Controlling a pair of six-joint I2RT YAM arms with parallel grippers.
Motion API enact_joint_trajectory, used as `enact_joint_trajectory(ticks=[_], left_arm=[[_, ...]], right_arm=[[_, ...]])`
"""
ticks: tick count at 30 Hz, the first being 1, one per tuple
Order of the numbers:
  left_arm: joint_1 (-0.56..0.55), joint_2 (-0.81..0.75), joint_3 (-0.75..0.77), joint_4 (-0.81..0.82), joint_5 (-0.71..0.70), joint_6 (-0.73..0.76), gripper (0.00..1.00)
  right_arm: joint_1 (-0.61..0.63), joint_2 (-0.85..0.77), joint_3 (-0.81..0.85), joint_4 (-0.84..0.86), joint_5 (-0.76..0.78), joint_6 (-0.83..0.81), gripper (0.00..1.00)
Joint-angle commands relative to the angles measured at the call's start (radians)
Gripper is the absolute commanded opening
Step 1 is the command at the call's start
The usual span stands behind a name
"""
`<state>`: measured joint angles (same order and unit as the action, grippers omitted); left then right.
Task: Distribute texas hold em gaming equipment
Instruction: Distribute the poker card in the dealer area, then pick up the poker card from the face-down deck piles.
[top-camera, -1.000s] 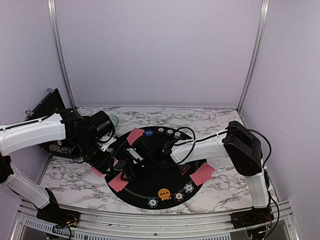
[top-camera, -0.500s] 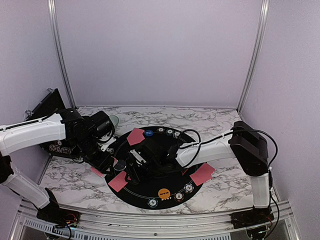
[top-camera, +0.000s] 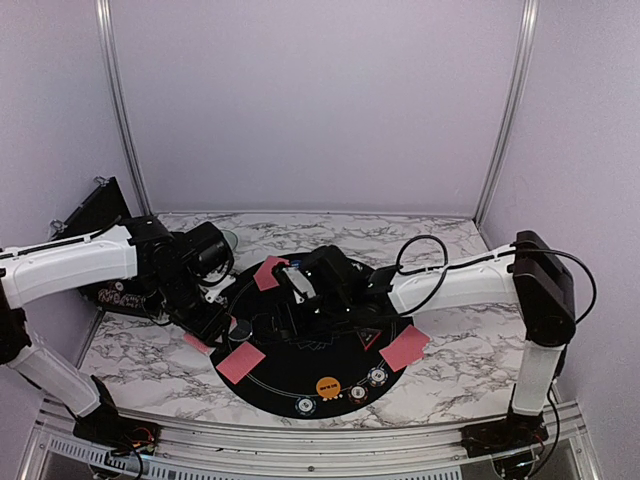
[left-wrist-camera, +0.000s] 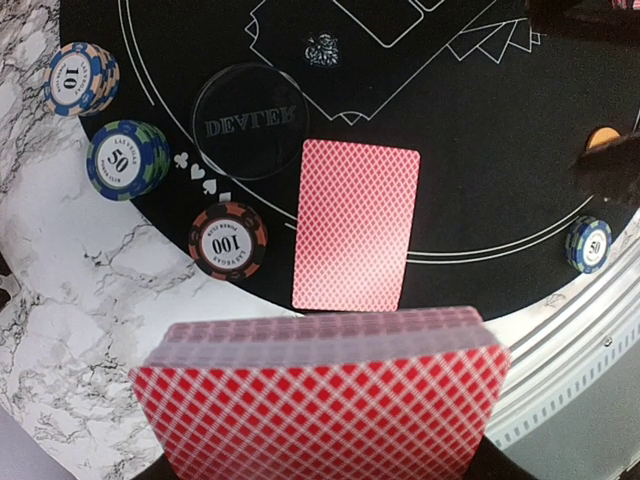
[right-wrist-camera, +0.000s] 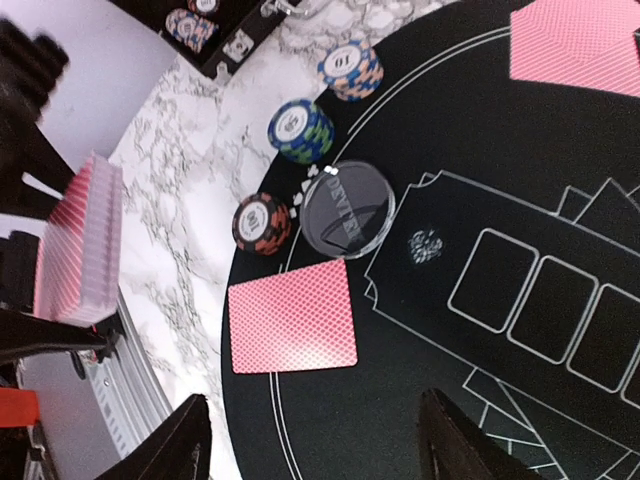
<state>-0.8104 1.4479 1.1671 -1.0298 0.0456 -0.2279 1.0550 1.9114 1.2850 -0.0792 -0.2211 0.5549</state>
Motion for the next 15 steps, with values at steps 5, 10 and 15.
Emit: enact_joint_trajectory(ticks=[5, 10, 15], left_arm=[[-0.004, 0.078, 0.093, 0.001, 0.017, 0.018, 0.58], [-0.025, 0.131, 0.147, 0.001, 0.017, 0.021, 0.58], [-0.046, 0.178, 0.194, -0.006, 0.015, 0.021, 0.58]], right_arm=[[-0.113, -0.077, -0.067, 0.101, -0.199, 0.097, 0.68], [-0.182, -0.103, -0.132, 0.204, -0.339, 0.176, 0.68], [-0.24, -0.114, -0.175, 0.263, -0.422, 0.234, 0.68]])
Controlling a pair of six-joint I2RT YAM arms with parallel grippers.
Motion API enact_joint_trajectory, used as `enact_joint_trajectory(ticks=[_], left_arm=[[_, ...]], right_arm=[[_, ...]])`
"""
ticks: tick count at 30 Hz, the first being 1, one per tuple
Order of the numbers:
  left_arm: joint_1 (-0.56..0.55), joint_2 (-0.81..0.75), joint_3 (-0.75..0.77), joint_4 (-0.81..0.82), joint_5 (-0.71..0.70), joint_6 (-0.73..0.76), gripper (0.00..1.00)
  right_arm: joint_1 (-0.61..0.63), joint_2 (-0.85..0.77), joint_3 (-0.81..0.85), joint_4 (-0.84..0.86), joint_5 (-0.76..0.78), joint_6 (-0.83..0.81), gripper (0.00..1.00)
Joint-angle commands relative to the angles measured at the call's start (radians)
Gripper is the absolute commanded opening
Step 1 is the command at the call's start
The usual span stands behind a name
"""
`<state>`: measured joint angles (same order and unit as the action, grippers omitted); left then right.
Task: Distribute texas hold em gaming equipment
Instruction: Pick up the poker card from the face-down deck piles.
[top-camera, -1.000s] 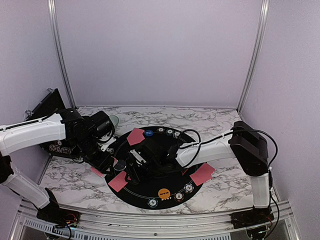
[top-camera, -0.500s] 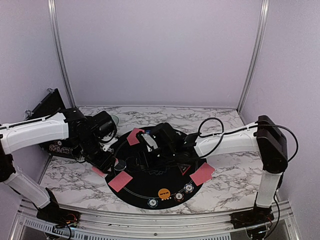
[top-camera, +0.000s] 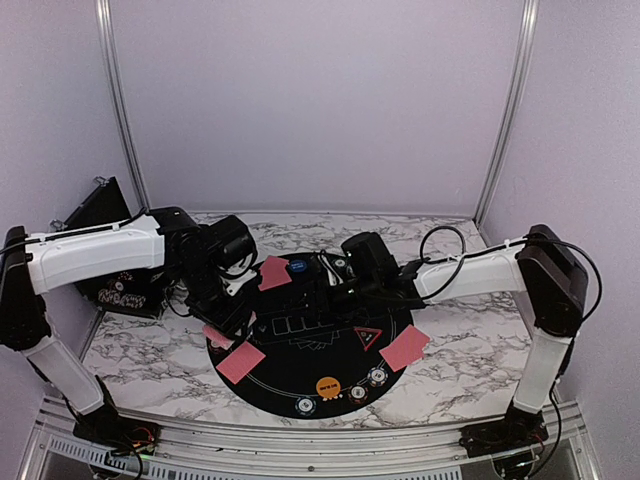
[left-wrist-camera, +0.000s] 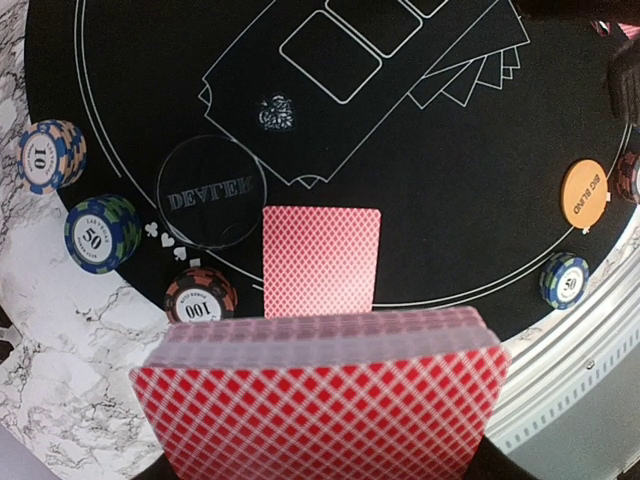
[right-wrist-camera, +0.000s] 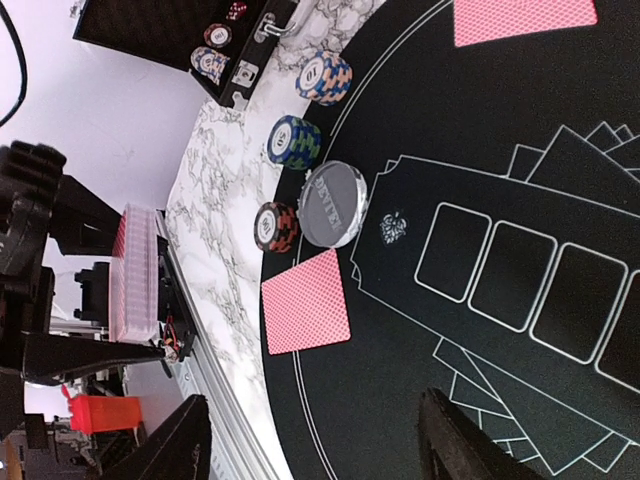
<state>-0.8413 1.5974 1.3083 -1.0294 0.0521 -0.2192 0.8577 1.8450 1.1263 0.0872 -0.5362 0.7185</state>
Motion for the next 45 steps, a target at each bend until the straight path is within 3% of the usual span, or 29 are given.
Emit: enact_joint_trajectory(ticks=[1, 18, 45], left_arm=[[-0.018, 0.034, 0.061, -0.01, 0.008, 0.012, 0.58], [-0.06, 0.086, 0.144, -0.037, -0.001, 0.013, 0.58], [-0.073, 0.075, 0.141, -0.041, -0.001, 0.013, 0.58]], right_arm=[[-0.051, -0.049, -0.021, 0.106, -0.118, 0.078, 0.68], [-0.029, 0.08, 0.041, 0.331, -0.316, 0.268, 0.68], [0.02, 0.157, 0.076, 0.445, -0.335, 0.366, 0.68]])
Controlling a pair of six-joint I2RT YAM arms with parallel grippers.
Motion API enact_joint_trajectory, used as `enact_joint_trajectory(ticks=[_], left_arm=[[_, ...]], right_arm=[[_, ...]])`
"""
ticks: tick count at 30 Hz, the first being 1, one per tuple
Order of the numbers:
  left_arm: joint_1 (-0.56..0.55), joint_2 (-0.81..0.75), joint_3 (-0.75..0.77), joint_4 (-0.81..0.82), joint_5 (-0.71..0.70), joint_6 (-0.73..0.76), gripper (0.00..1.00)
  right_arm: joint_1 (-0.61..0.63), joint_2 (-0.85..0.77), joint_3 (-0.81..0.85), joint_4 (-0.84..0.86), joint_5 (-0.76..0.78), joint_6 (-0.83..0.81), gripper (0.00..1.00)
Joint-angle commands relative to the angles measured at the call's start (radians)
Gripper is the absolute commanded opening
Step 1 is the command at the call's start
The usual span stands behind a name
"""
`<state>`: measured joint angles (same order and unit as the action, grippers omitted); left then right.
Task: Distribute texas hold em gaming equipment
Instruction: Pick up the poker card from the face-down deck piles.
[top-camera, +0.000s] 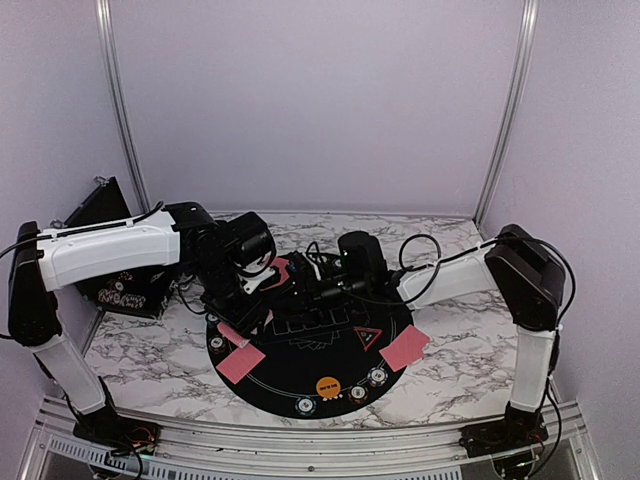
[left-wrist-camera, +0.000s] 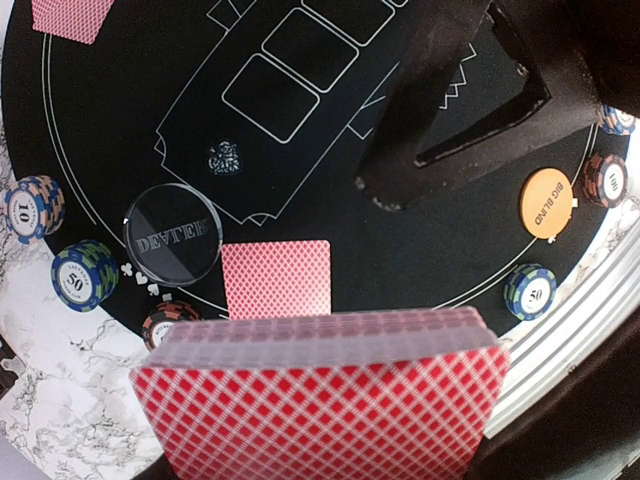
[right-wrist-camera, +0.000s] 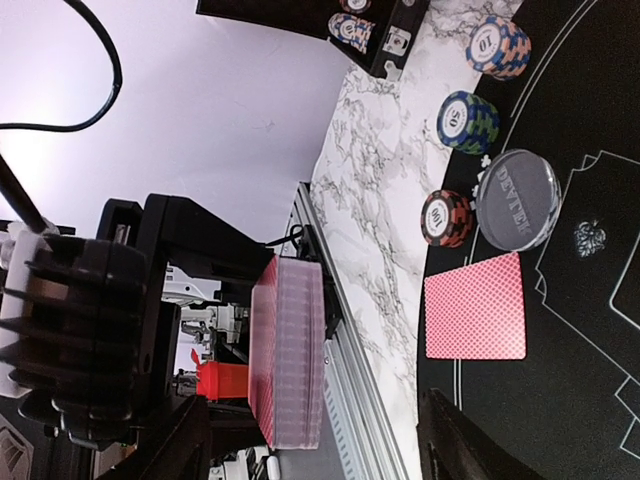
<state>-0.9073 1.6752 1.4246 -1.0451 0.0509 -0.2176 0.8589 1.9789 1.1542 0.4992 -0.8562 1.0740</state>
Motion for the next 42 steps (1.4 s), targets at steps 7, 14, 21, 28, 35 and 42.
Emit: enact_joint_trajectory(ticks=[7, 14, 21, 28, 35, 42], left_arm=[[-0.007, -0.002, 0.025, -0.026, 0.005, 0.013, 0.58], [-0.008, 0.004, 0.026, -0.029, 0.009, 0.019, 0.58], [-0.008, 0.013, 0.036, -0.035, 0.014, 0.025, 0.58], [-0.008, 0.015, 0.036, -0.039, 0.017, 0.026, 0.58], [-0.008, 0.012, 0.03, -0.039, 0.015, 0.025, 0.58], [-0.009, 0.01, 0.027, -0.04, 0.015, 0.025, 0.58]], right_arm=[[0.041, 0.062, 0.069, 0.075, -0.026, 0.042, 0.68], [0.052, 0.089, 0.086, 0.094, -0.03, 0.057, 0.68], [0.053, 0.116, 0.093, 0.107, -0.032, 0.063, 0.68], [0.049, 0.128, 0.088, 0.073, -0.024, 0.04, 0.67], [0.025, 0.113, 0.068, 0.024, -0.009, 0.002, 0.65], [0.008, 0.1, 0.052, 0.015, -0.005, -0.008, 0.63]])
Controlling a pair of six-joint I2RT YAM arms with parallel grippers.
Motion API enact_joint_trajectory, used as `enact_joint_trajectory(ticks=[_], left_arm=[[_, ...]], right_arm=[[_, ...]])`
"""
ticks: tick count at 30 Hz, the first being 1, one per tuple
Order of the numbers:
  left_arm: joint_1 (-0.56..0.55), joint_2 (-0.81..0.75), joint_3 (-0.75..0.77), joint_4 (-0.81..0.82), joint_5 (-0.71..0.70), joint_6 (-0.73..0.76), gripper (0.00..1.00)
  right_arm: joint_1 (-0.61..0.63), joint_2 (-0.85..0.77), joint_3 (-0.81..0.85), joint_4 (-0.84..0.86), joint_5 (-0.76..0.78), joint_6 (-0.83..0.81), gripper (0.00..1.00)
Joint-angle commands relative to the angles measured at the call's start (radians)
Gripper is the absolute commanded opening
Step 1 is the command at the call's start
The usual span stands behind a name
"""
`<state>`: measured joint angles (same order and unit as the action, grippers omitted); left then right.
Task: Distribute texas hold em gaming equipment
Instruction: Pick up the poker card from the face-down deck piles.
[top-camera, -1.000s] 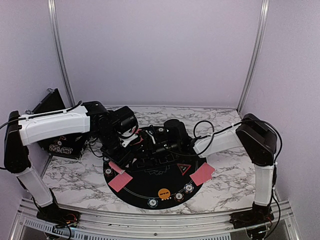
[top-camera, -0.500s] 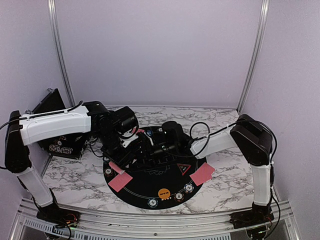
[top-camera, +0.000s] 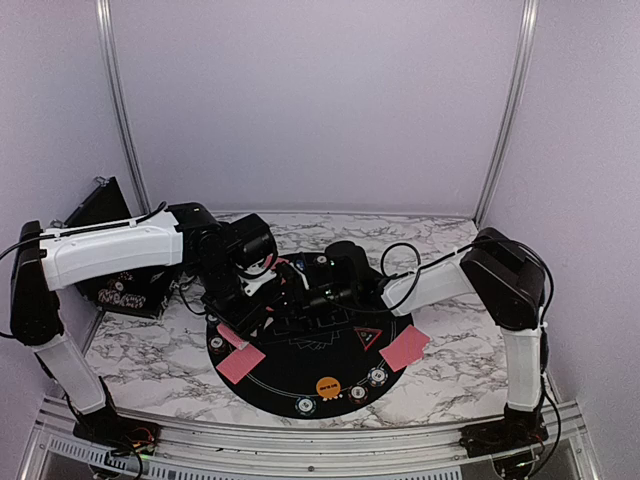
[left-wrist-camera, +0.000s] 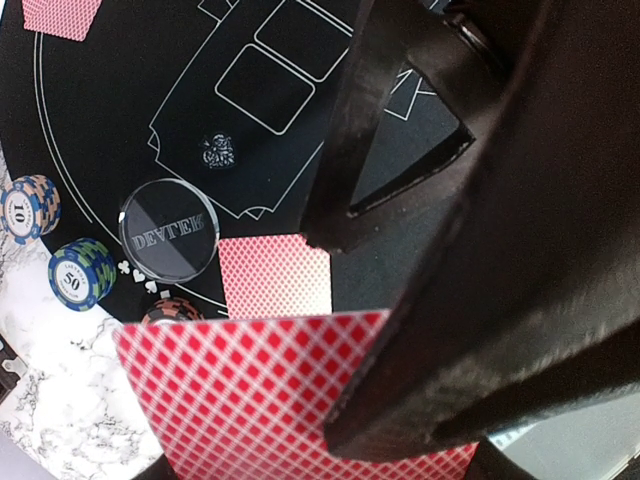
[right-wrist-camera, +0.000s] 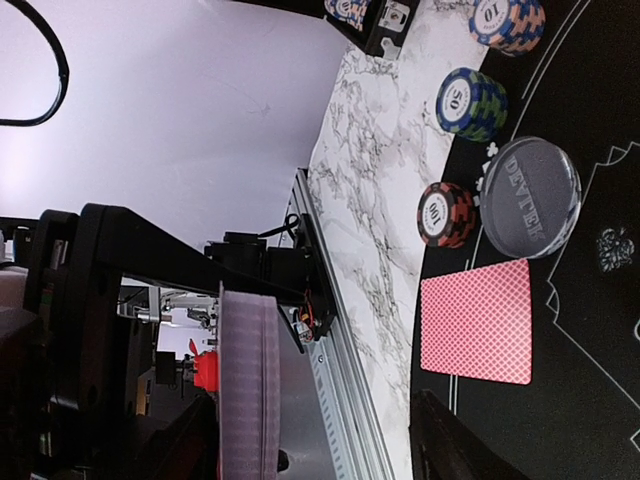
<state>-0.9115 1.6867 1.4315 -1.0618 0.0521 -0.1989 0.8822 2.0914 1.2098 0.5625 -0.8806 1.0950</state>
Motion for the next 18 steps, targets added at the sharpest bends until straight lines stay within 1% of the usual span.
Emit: enact_joint_trajectory(ticks=[1, 18], left_arm=[[-0.005, -0.002, 0.02, -0.024, 0.013, 0.005, 0.58], [-0.004, -0.009, 0.009, -0.022, 0.013, 0.0, 0.58]], right_arm=[[-0.017, -0.014, -0.005, -0.051, 0.021, -0.029, 0.62], [-0.024, -0.055, -0.022, -0.073, 0.036, -0.05, 0.59]])
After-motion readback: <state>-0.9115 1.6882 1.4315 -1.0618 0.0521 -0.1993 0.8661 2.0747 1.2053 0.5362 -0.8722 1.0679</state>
